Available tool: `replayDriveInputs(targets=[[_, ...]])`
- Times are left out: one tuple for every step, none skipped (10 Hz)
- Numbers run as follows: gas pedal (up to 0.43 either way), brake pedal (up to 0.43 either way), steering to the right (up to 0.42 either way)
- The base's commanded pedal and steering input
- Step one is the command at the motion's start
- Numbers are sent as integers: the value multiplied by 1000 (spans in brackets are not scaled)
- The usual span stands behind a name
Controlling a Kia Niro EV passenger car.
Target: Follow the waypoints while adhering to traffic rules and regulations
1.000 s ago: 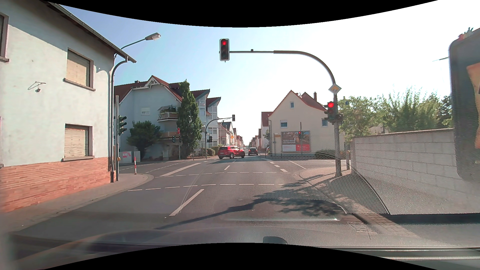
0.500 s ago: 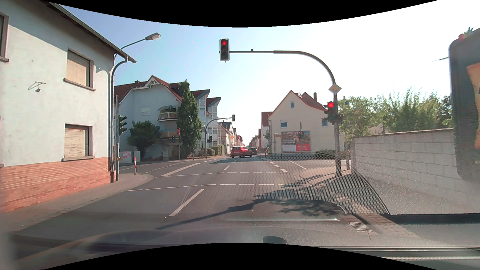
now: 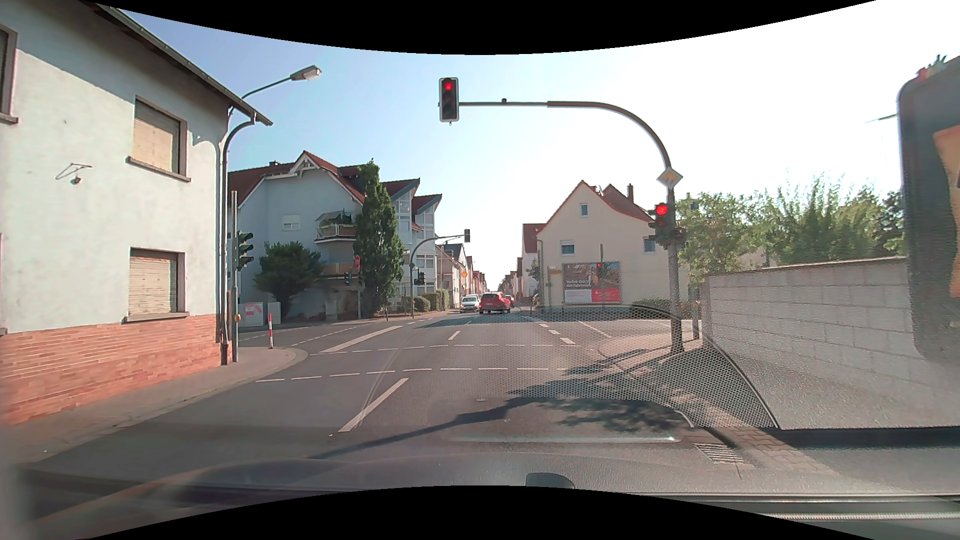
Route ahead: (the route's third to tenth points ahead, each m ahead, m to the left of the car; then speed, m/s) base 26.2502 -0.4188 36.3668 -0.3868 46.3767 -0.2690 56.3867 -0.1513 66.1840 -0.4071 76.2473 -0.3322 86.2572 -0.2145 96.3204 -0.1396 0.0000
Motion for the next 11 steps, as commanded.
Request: replayDriveInputs(targets=[[0, 250, -18], [0, 250, -18], [0, 250, -18], [0, 250, -18], [0, 250, -18], [0, 250, -18], [0, 250, -18], [0, 250, -18], [0, 250, -18], [0, 250, -18], [0, 250, -18]])
